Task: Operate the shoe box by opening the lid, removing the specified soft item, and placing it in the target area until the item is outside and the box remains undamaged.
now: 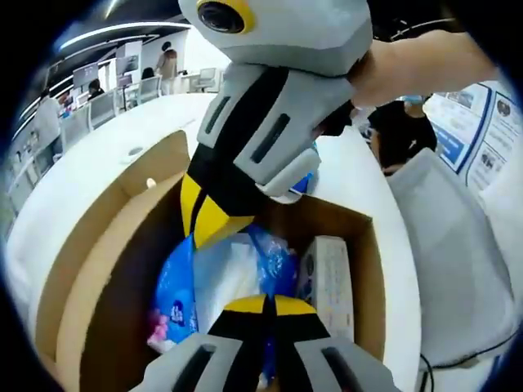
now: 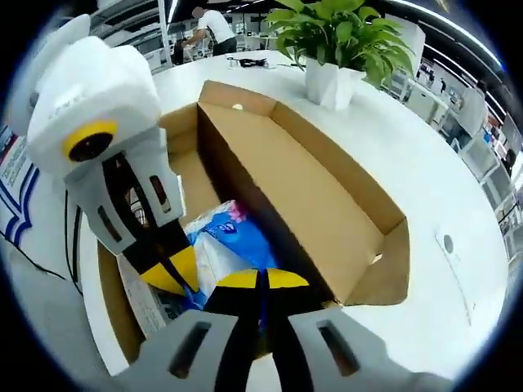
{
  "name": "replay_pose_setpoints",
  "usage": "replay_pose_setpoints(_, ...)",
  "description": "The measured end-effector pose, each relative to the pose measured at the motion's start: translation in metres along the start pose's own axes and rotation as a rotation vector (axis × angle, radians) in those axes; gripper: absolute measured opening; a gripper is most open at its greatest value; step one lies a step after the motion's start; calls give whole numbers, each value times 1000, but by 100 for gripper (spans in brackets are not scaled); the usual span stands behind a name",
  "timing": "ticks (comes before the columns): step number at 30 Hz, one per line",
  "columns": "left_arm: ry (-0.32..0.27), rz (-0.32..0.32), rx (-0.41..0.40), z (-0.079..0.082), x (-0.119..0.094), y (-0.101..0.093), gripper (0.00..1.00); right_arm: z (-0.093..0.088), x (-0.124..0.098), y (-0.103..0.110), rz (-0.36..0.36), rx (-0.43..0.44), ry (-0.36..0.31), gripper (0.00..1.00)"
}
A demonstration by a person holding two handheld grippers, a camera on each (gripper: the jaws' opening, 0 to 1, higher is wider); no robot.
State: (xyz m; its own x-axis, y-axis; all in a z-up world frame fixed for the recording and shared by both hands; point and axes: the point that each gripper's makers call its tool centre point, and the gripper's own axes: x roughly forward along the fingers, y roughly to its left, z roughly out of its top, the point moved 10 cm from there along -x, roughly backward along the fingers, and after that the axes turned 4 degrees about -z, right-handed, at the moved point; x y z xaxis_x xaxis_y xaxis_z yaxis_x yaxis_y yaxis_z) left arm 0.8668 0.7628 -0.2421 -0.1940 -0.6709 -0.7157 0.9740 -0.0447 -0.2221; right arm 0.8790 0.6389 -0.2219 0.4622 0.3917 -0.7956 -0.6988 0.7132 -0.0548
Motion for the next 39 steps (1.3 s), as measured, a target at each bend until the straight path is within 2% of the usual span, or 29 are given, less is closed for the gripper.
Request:
replay_pose_setpoints(8,17,17,16,3,-5,-3,0,2,-11,6,-8,-2,-21,0)
replay_pose_setpoints(11,18,28,25,5,-11,-3,0,5,-11,2,-13,-1,-30,0)
replay_pose_setpoints(22,-48,116,-5,14,-31,-15,0,17,-31,5,-32,7,-76,0)
replay_pose_setpoints(32,-109,206,-26,31,-55,-26,0,32,-60,6,-49,-1,-137,0)
replay_pose_setpoints(35,-139,240,-29,41,-62,-37,0,37,-65,1,-54,1,-158,0)
replay_pose_setpoints(39,-166,267,-34,50,-67,-40,0,40,-85,8,-59,-2,-194,0)
